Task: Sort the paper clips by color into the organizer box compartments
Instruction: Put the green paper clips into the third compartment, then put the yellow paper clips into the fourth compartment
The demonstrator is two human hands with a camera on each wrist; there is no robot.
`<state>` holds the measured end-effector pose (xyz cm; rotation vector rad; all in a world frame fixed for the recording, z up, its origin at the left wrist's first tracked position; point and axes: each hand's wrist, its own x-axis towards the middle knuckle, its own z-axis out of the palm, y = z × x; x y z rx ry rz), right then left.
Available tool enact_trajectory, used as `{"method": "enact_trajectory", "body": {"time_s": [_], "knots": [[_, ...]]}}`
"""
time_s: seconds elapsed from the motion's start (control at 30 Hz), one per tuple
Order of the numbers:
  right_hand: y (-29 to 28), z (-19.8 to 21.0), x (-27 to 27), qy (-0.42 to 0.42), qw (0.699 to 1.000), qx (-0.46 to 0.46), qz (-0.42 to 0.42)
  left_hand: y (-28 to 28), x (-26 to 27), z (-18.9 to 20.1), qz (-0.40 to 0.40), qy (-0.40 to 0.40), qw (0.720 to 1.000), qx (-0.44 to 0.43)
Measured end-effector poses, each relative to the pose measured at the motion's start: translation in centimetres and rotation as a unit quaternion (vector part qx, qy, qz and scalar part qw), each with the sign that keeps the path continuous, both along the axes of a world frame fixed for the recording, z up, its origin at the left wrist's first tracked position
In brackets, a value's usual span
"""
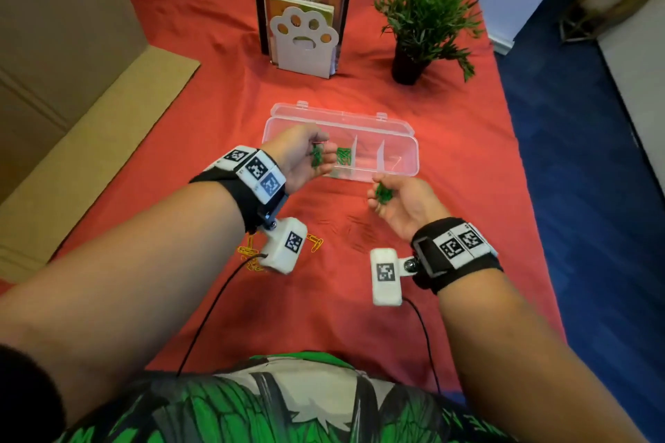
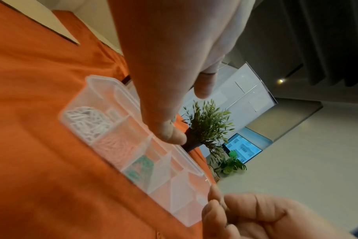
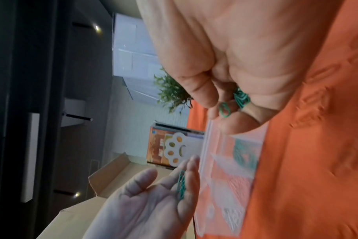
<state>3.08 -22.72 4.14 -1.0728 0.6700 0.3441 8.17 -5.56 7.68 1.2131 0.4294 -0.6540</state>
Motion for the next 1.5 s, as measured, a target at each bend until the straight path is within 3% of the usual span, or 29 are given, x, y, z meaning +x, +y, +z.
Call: {"method": "enact_trajectory", "body": {"time_s": [0.17,0.27,0.37,0.53,0.63,0.7,0.8,0.9,1.03,1.17,1.37,1.5], "knots": [[-0.9,0.2,0.9,-0.019,0.991,-0.120,0.062,-1.9,2.0,0.3,0.009,-0.027,0.999,0.014],[-0.6,0.3,1.4,-0.056,0.960,-0.251,0.113,-1.8,2.5,-0.3,0.031,-0.052,0.996,0.060],[0.1,0.7,2.8,-0.106,0.930,-0.326,0.130,-0.6,2.6,-0.7,0.042,-0.091,0.985,0.143],[2.8,2.1,5.9,-0.226,0.835,-0.481,0.143,2.3,-0.4,-1.6,0.017,-0.192,0.947,0.258],[4.5,1.6,7.0,-0.203,0.754,-0.565,0.265,5.2,-3.0,-2.9,-0.041,-0.214,0.906,0.363],[5.2,1.4,6.6,-0.183,0.731,-0.575,0.318,7.3,-4.4,-3.9,-0.098,-0.205,0.874,0.430],[5.8,1.2,4.9,-0.229,0.728,-0.574,0.296,10.3,-5.9,-5.3,-0.139,-0.182,0.835,0.500],[6.1,0.2,2.5,-0.251,0.716,-0.554,0.343,12.2,-7.2,-6.4,-0.153,-0.157,0.832,0.510],[6.7,-2.0,-1.1,-0.215,0.687,-0.540,0.436,12.5,-8.8,-7.1,-0.202,-0.131,0.836,0.493],[7.6,-4.3,-4.2,-0.208,0.667,-0.542,0.466,11.6,-10.1,-8.0,-0.283,-0.144,0.780,0.539],[7.7,-5.8,-6.3,-0.246,0.589,-0.603,0.479,9.1,-10.7,-8.4,-0.271,-0.207,0.770,0.539],[7.3,-6.0,-6.4,-0.253,0.565,-0.633,0.464,7.6,-10.2,-8.5,-0.256,-0.234,0.787,0.511]]}}
